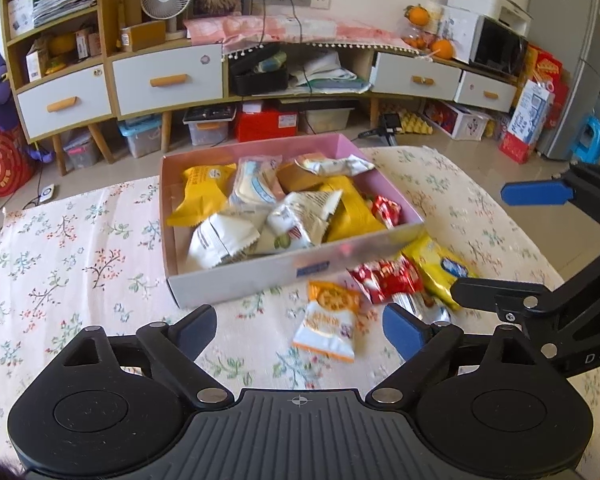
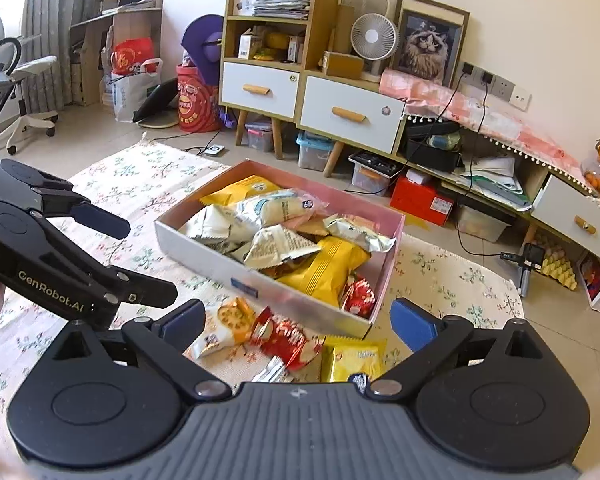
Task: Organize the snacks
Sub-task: 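Withdraw both open tools from the box toward the remaining snacks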
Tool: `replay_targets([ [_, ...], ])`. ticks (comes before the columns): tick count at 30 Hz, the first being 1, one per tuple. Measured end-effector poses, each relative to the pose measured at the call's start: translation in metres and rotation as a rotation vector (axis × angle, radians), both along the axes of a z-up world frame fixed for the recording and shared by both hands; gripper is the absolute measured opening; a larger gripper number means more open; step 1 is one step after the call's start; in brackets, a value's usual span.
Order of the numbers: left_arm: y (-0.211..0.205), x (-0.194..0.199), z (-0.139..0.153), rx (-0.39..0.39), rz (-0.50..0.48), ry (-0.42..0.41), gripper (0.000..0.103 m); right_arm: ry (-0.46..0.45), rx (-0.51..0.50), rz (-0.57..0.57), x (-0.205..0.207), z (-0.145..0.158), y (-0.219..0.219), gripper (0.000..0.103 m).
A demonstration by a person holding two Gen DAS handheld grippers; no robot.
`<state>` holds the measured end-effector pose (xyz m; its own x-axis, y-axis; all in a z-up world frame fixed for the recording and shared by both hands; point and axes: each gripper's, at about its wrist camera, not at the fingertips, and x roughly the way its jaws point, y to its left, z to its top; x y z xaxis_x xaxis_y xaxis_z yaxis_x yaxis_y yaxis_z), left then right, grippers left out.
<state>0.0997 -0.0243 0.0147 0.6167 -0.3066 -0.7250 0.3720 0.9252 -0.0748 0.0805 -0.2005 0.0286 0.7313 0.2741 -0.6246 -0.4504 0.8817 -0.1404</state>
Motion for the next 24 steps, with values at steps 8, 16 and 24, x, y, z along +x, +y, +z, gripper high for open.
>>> replay_targets([
  [8,-0.002,-0.025,-0.009,0.011,-0.022,0.003,0.096,0.01,-0.005,0.015,-0.018,-0.011,0.001,0.103],
  [16,0.004,-0.04,-0.023,0.041,-0.046,0.003,0.098,0.029,-0.04,0.033,-0.031,-0.028,-0.002,0.103],
  [24,0.009,-0.053,-0.039,0.045,-0.07,-0.002,0.099,0.044,-0.057,0.02,-0.039,-0.043,-0.014,0.103],
])
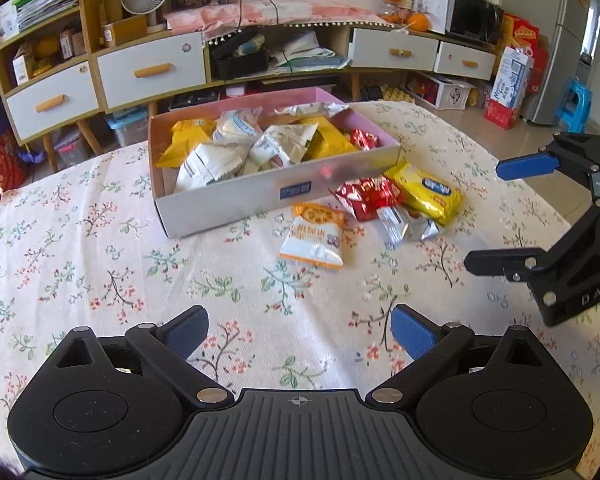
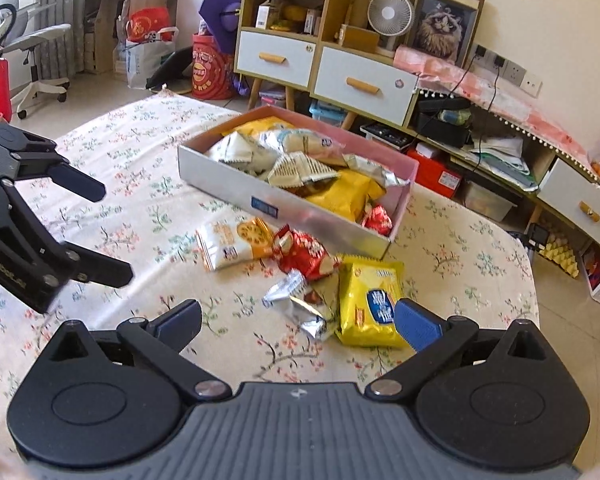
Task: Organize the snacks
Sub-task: 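Withdraw both open tools from the box toward the remaining snacks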
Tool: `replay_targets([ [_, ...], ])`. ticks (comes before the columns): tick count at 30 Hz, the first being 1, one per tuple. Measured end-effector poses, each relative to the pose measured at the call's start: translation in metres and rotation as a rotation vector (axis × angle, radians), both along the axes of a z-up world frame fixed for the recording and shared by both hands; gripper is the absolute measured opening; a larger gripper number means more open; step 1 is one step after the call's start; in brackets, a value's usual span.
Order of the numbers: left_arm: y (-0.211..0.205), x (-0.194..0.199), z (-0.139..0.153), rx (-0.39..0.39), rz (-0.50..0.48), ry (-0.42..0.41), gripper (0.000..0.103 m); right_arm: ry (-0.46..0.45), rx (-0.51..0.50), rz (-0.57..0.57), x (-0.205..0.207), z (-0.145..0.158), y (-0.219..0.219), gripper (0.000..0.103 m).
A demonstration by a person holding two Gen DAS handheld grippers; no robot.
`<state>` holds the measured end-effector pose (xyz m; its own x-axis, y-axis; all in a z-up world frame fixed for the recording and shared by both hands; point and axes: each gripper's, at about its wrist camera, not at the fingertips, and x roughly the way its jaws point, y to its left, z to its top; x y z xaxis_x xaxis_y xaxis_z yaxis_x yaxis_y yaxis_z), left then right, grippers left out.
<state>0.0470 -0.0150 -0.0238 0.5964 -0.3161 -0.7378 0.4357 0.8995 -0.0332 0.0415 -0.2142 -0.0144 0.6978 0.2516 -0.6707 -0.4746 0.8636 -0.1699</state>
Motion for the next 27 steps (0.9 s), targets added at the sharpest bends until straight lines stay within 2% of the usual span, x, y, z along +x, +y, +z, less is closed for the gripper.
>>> replay_targets([
  [12,-0.001,-0.009,-0.028,0.034,-0.036,-0.053,0.099,0.039,0.01,-0.044,0.001,-0.021,-0.024,0.103],
  [23,-0.013,0.009,-0.044,0.032,-0.05,-0.084,0.099,0.02,0.059,-0.129,0.021,-0.022,-0.045,0.102],
  [27,-0.02,0.019,-0.045,0.022,-0.06,-0.09,0.099,0.021,0.087,-0.179,0.037,-0.023,-0.051,0.099],
])
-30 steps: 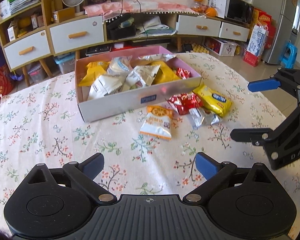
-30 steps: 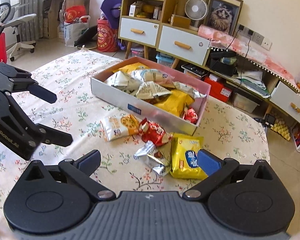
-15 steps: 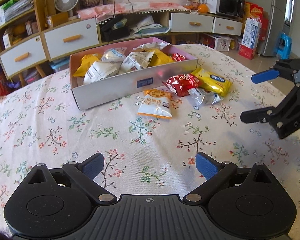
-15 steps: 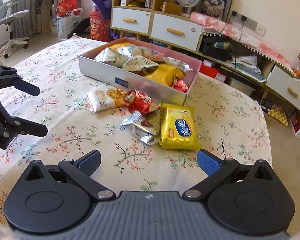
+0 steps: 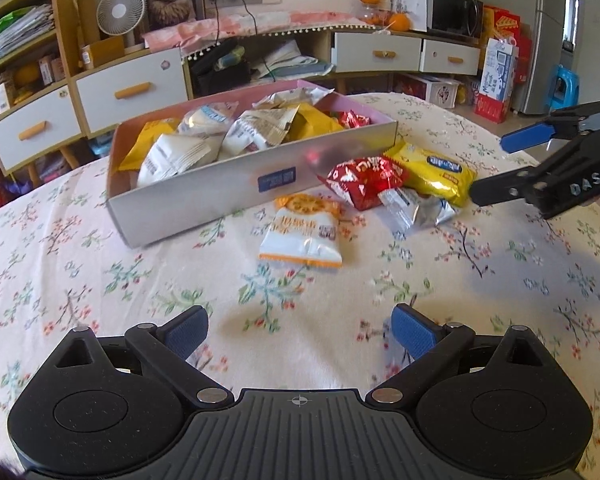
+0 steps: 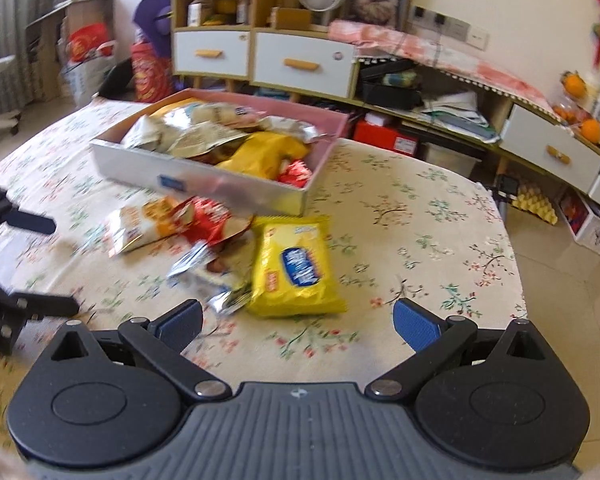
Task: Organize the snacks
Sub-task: 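Withdraw both open tools from the box toward the remaining snacks, then grasp the orange-printed cracker pack with the left tool while the right tool grasps the yellow ARO pack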
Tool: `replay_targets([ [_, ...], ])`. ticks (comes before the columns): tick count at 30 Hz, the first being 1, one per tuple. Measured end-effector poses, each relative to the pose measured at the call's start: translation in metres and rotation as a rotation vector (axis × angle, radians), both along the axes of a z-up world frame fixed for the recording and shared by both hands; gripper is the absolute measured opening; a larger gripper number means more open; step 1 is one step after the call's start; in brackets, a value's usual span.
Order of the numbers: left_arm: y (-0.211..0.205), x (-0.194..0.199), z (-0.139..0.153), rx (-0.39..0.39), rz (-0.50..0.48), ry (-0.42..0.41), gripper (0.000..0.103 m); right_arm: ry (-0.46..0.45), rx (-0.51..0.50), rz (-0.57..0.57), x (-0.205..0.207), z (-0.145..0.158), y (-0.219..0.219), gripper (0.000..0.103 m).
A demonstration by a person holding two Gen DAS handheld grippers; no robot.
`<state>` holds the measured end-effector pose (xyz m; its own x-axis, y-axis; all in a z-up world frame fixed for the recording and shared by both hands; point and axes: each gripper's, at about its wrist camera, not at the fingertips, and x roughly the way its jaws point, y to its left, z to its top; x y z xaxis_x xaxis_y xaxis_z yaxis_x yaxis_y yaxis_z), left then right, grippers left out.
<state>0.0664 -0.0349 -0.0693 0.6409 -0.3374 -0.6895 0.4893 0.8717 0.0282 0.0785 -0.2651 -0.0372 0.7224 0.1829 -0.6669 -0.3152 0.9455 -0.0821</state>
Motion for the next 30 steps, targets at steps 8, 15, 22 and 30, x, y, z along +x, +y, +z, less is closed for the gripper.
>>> replay_targets([
  [8,-0.014,0.027,-0.002,-0.023,0.002,0.014,0.098,0.042,0.055,-0.045,0.025,-0.006,0.001,0.087],
  [15,-0.02,0.045,0.0,-0.047,0.042,0.02,0.086,0.088,0.125,-0.098,0.04,-0.01,-0.002,0.077],
  [22,-0.024,0.053,0.003,-0.041,0.08,0.012,0.07,0.134,0.153,-0.123,0.048,-0.016,0.002,0.07],
  [30,-0.025,0.053,0.009,-0.009,0.095,0.003,0.045,0.123,0.089,-0.098,0.045,-0.015,0.012,0.065],
])
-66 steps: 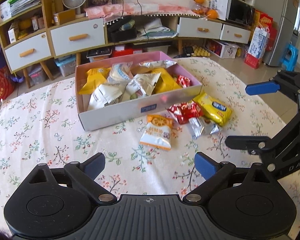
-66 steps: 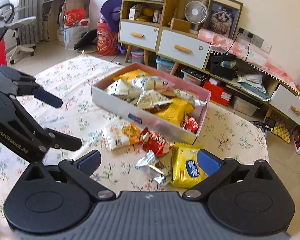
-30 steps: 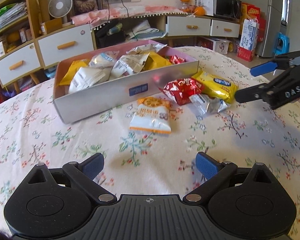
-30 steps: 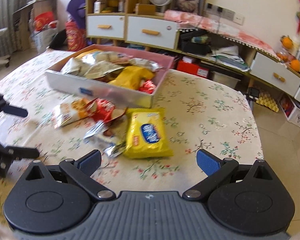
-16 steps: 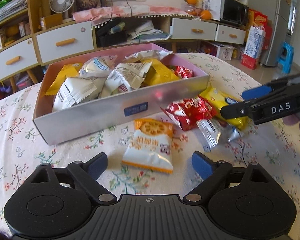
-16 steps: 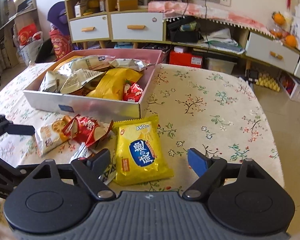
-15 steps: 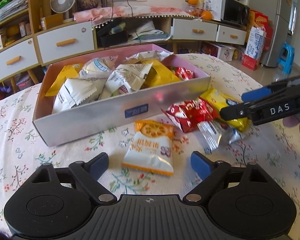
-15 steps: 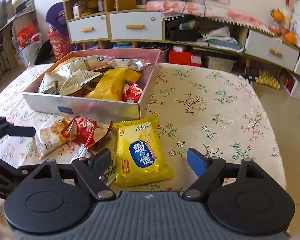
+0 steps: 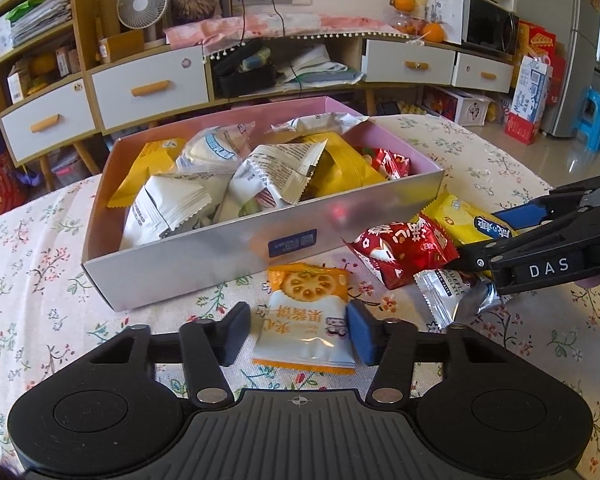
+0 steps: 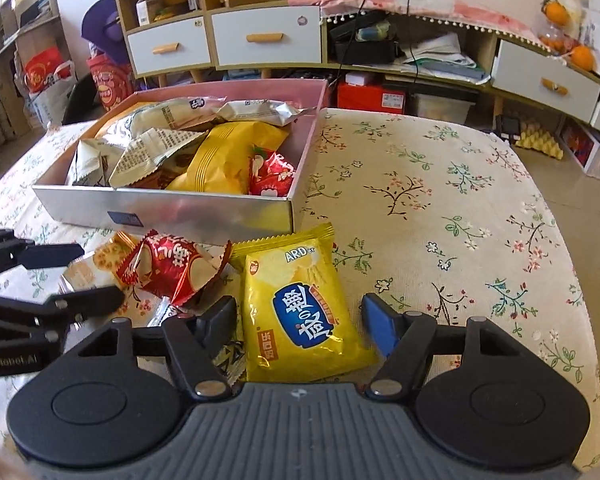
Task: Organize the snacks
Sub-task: 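Grasp the orange-printed cracker pack with the left tool while the right tool grasps the yellow ARO pack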
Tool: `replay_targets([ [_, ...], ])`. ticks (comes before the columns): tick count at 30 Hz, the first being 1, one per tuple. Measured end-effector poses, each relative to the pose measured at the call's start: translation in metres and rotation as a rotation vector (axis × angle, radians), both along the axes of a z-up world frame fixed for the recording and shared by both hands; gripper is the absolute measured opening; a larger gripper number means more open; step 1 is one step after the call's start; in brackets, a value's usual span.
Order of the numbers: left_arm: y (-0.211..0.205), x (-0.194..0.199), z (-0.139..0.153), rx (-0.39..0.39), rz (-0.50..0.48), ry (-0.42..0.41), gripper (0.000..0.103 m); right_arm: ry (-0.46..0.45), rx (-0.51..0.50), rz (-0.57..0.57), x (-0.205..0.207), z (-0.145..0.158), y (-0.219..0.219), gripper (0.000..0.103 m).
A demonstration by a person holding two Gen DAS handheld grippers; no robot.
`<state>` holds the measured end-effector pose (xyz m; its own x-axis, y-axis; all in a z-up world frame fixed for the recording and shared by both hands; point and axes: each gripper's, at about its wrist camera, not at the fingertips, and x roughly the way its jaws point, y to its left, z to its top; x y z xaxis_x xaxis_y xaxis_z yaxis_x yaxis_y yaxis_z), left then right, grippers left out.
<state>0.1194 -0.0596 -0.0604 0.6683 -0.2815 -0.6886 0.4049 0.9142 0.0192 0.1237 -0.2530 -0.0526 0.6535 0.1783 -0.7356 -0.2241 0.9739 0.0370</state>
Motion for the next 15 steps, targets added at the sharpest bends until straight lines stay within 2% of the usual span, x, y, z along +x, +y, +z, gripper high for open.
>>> replay_targets([
  [7,-0.0036,-0.0016,0.0019,0.02,-0.008,0.001,0.039,-0.004,-0.02,0.023,-0.0012,0.0019,0.0025,0.051],
  [15,-0.0072,-0.0035,0.0031,0.029,-0.014,0.006,0.037,-0.003,-0.034,0.037,-0.0021,0.0042,0.0063,0.047],
])
